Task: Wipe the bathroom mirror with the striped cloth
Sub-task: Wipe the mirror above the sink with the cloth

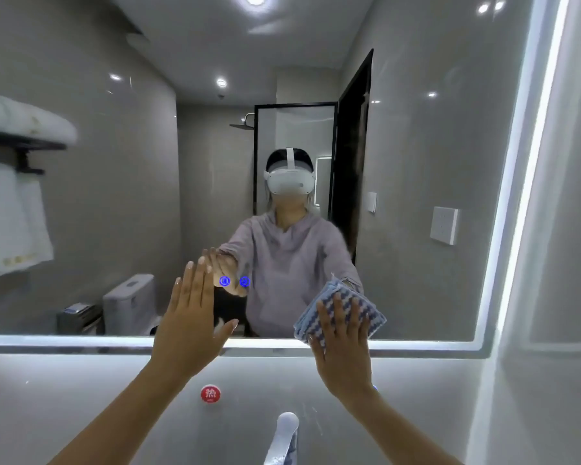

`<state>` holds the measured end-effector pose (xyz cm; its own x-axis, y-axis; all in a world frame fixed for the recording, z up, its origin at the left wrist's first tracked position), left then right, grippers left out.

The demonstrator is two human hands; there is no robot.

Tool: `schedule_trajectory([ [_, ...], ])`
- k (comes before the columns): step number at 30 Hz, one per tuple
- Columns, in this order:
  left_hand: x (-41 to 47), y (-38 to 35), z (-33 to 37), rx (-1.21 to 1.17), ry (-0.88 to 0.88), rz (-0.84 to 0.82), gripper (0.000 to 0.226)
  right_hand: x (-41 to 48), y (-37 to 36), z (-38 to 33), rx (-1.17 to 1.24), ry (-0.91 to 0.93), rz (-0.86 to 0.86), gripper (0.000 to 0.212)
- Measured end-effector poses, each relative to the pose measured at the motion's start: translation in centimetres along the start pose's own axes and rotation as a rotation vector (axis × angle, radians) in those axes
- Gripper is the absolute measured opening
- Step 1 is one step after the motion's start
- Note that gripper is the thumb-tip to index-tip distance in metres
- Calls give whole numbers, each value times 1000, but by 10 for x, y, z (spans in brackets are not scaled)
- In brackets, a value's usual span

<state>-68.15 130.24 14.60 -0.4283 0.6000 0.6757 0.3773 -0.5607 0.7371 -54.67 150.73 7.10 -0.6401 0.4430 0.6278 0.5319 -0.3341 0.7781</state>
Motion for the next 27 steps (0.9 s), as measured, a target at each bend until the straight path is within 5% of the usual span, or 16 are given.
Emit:
schedule_trajectory([
  [15,70,-7,104,-20,-150,87,90,74,80,18,-165,182,137,61],
  [27,81,-17,100,-20,-128,142,83,16,-2,-2,-165,251,111,61],
])
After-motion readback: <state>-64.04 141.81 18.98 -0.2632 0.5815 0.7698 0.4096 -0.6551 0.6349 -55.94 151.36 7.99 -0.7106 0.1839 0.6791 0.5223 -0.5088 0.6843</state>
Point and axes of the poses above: each hand's wrist, its own x-axis towards the middle knuckle, its own y-axis out of the back of the hand, z = x × y, the point moved 9 cm from there along x, towards the middle knuckle, and after that the axes turned 5 degrees about -z, right-handed, at the moved point
